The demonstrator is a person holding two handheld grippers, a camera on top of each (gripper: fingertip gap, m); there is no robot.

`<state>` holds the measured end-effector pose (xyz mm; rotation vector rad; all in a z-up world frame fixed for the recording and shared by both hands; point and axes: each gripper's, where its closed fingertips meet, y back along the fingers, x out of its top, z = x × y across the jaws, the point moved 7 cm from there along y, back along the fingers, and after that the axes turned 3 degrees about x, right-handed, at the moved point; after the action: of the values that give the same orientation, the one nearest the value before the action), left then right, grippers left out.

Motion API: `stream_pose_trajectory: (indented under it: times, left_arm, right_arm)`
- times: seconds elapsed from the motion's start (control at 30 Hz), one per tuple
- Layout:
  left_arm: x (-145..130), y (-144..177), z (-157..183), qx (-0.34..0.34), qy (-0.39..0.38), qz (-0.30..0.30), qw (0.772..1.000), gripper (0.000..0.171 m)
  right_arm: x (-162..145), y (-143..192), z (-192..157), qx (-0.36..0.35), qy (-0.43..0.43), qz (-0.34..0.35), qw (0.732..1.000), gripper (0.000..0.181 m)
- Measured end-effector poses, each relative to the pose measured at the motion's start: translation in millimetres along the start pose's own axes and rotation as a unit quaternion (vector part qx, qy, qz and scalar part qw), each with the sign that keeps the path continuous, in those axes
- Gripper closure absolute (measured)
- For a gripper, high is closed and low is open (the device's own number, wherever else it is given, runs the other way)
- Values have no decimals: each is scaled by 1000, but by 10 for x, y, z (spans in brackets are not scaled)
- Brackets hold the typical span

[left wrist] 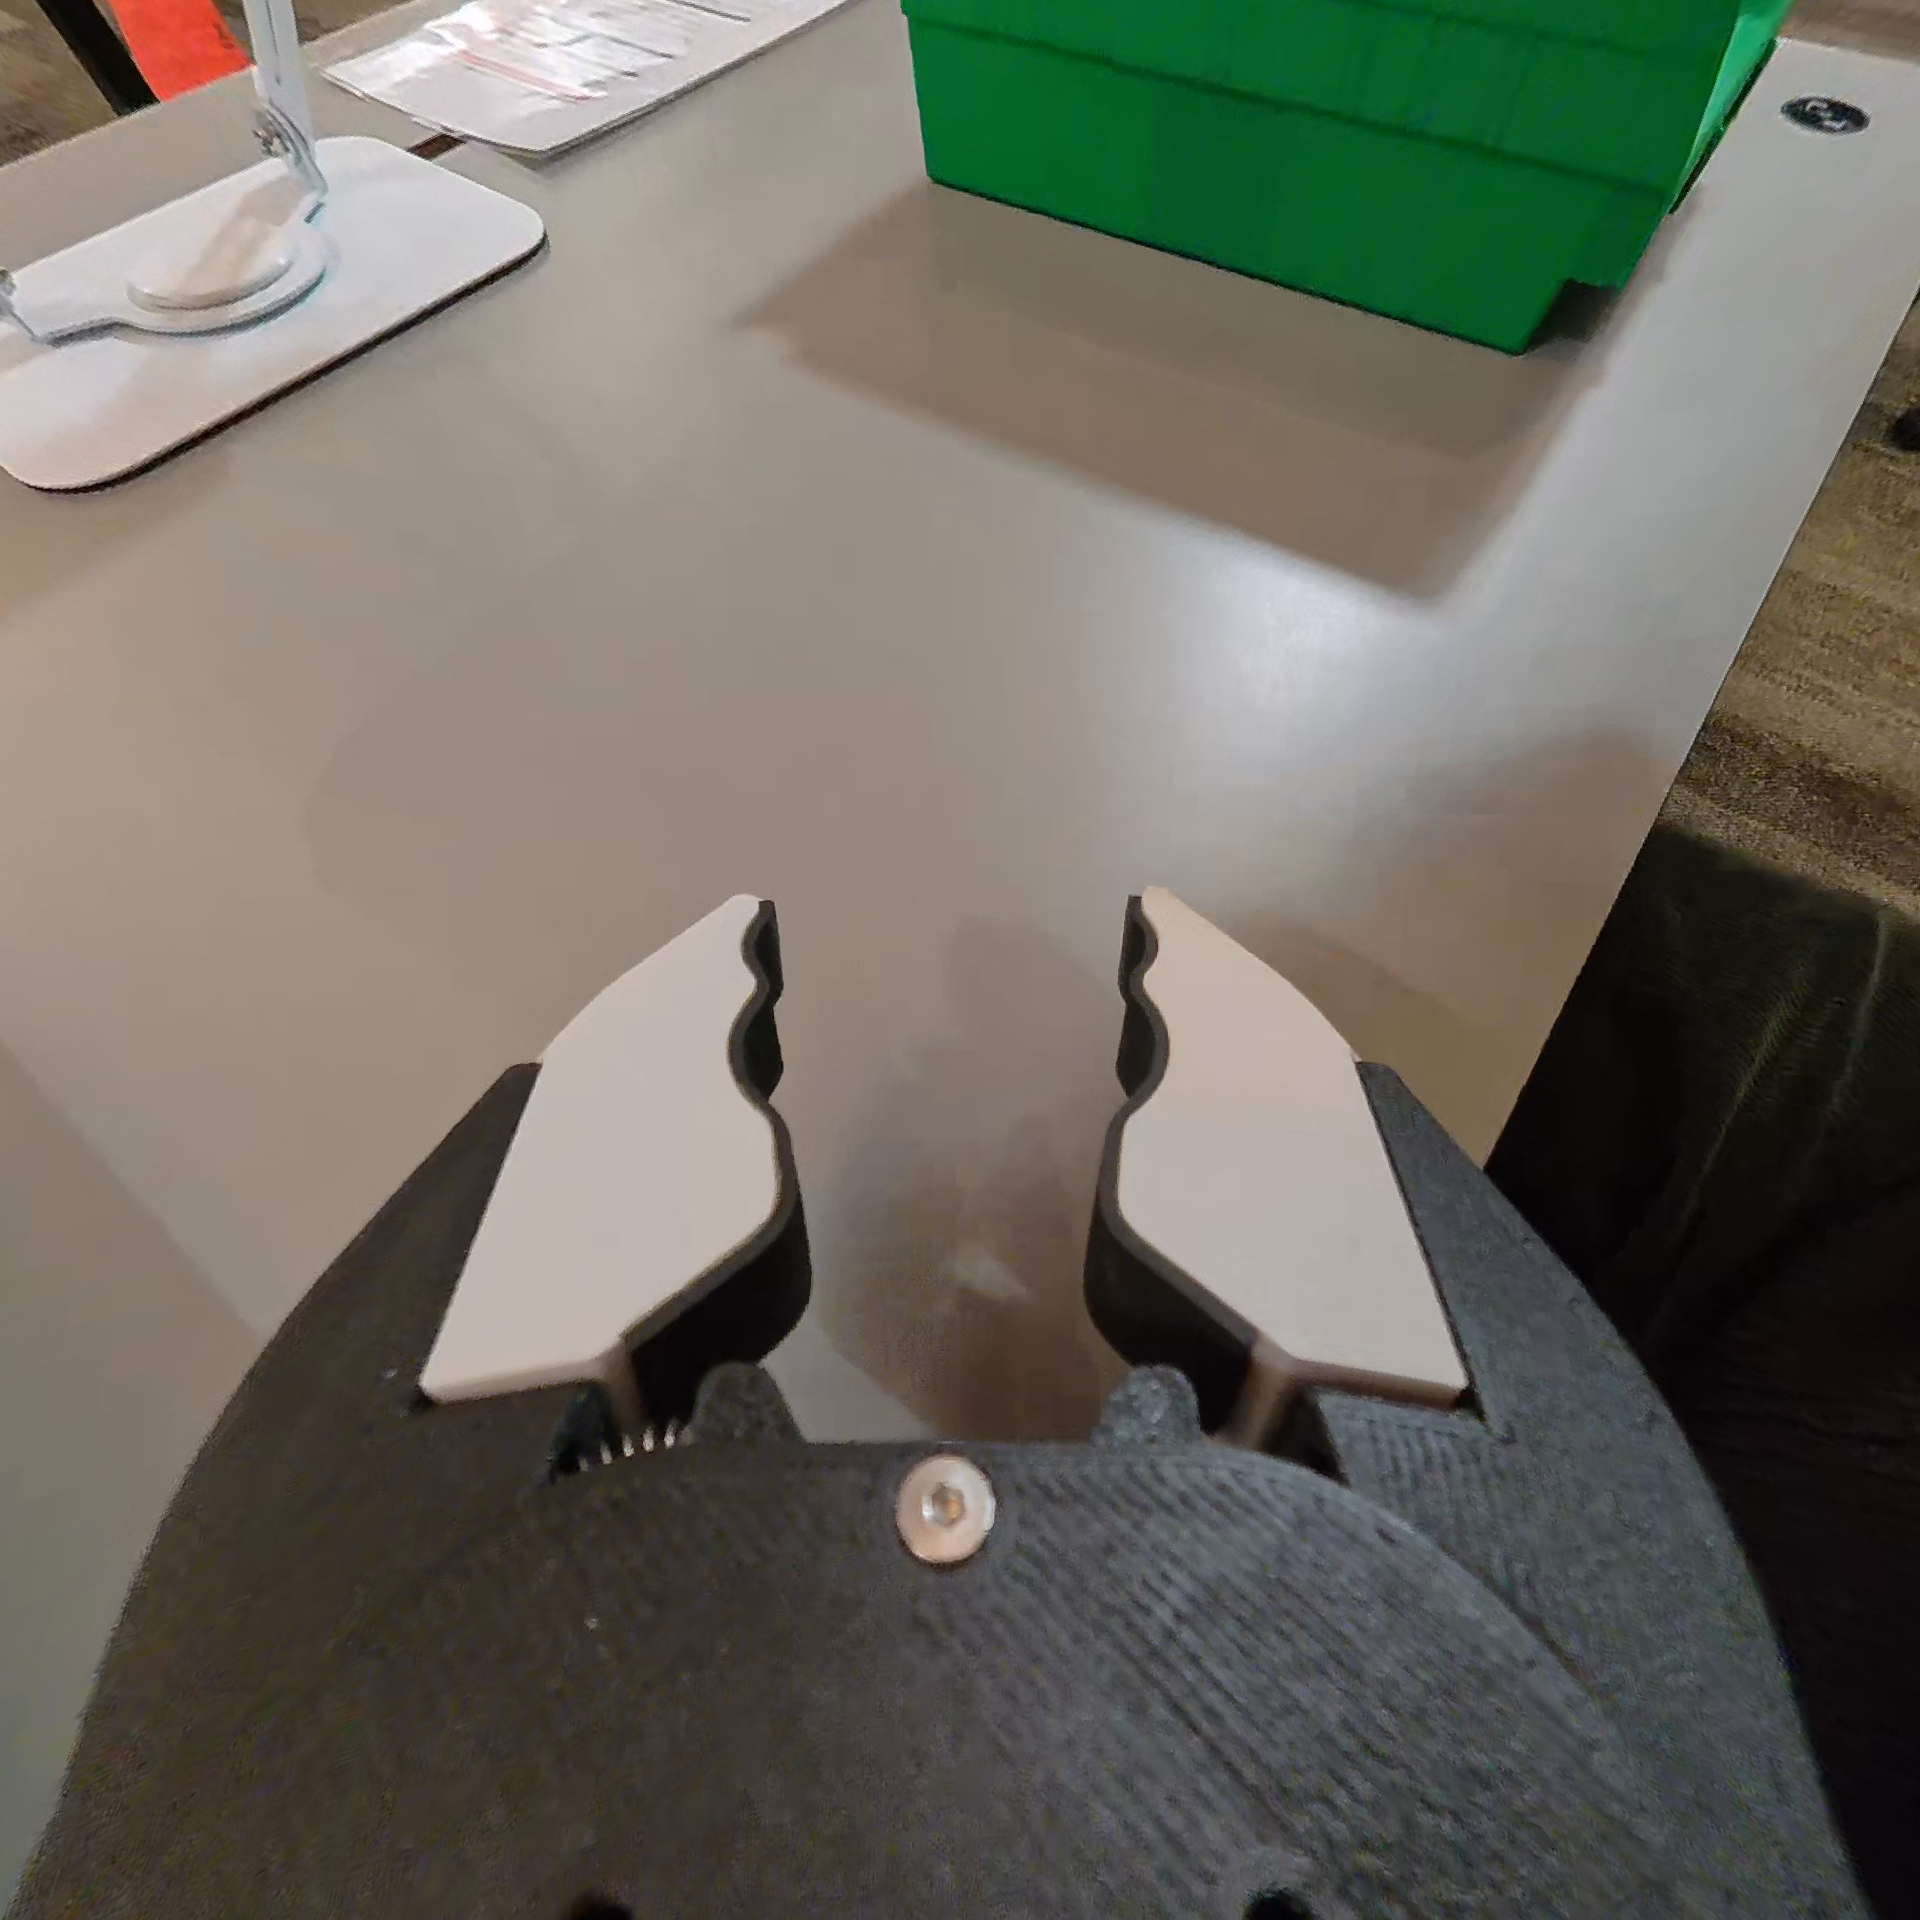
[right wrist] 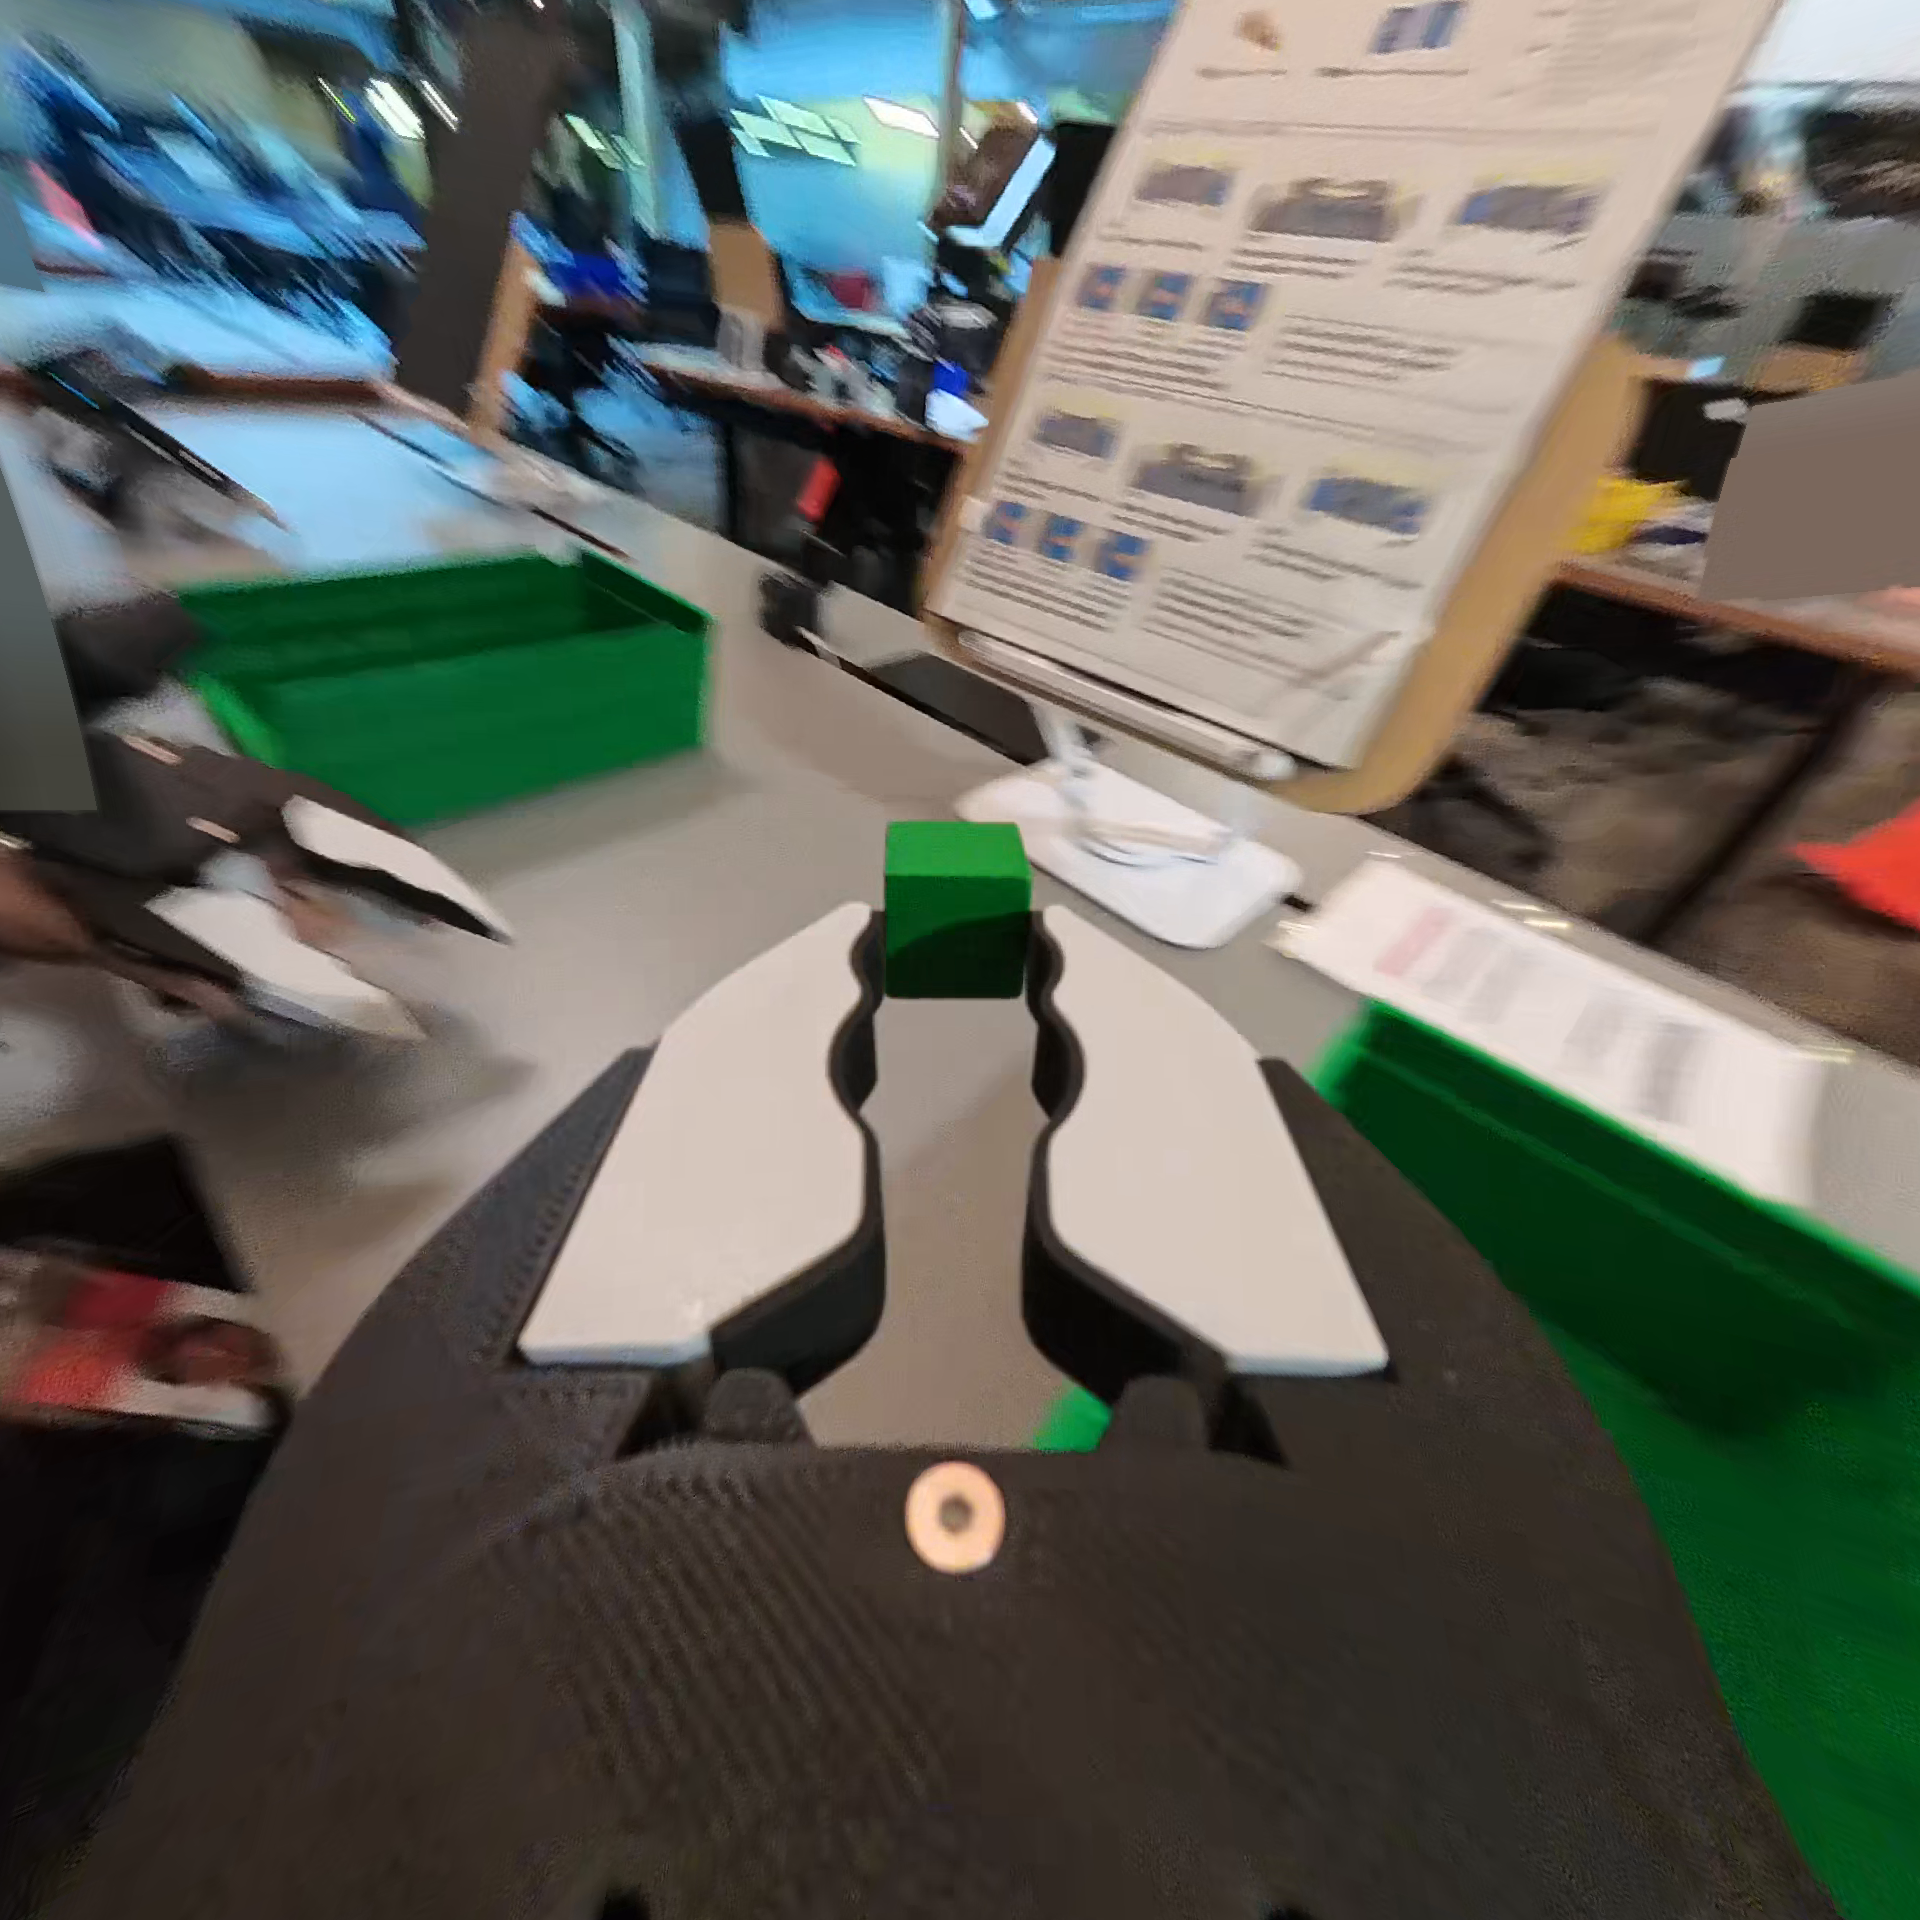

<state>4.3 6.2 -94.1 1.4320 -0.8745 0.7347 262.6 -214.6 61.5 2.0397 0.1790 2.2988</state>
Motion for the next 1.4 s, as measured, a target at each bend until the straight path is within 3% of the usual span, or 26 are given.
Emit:
stream_pose_trajectory:
  times: [0.13, 0.23, 0.33, 0.4, 0.6, 0.8, 0.97, 1.17, 1.4]
  left_arm:
    - [13, -11, -3, -2, 8, 14, 1000, 111]
    - [39, -14, -5, 2, 17, 27, 999, 112]
    - [35, -51, 6, 10, 19, 22, 1000, 112]
    - [30, -76, 27, 15, 13, 18, 1000, 111]
    - [11, -79, 62, 28, -9, 24, 999, 112]
    - [54, -8, -36, 26, 64, 53, 996, 112]
    - [-8, -25, -103, 25, 85, 41, 995, 114]
    - [-19, -33, -149, 17, 108, 39, 993, 114]
    - [-25, -38, -163, 10, 116, 38, 992, 114]
  right_arm:
    - [-147, 305, 731, -64, 142, -144, 977, 155]
    - [-503, 360, 1223, 0, 191, -303, 934, 155]
    - [-856, 358, 1568, 69, 206, -438, 872, 154]
    - [-1036, 320, 1715, 105, 216, -495, 835, 154]
    - [-1440, 95, 1932, 192, 189, -592, 760, 154]
    - [-1595, -105, 1936, 237, 219, -605, 728, 154]
    - [-1749, -183, 1903, 259, 243, -617, 702, 154]
    - [-1726, -242, 1850, 287, 217, -602, 713, 154]
    - [-1740, -243, 1862, 284, 234, -613, 699, 154]
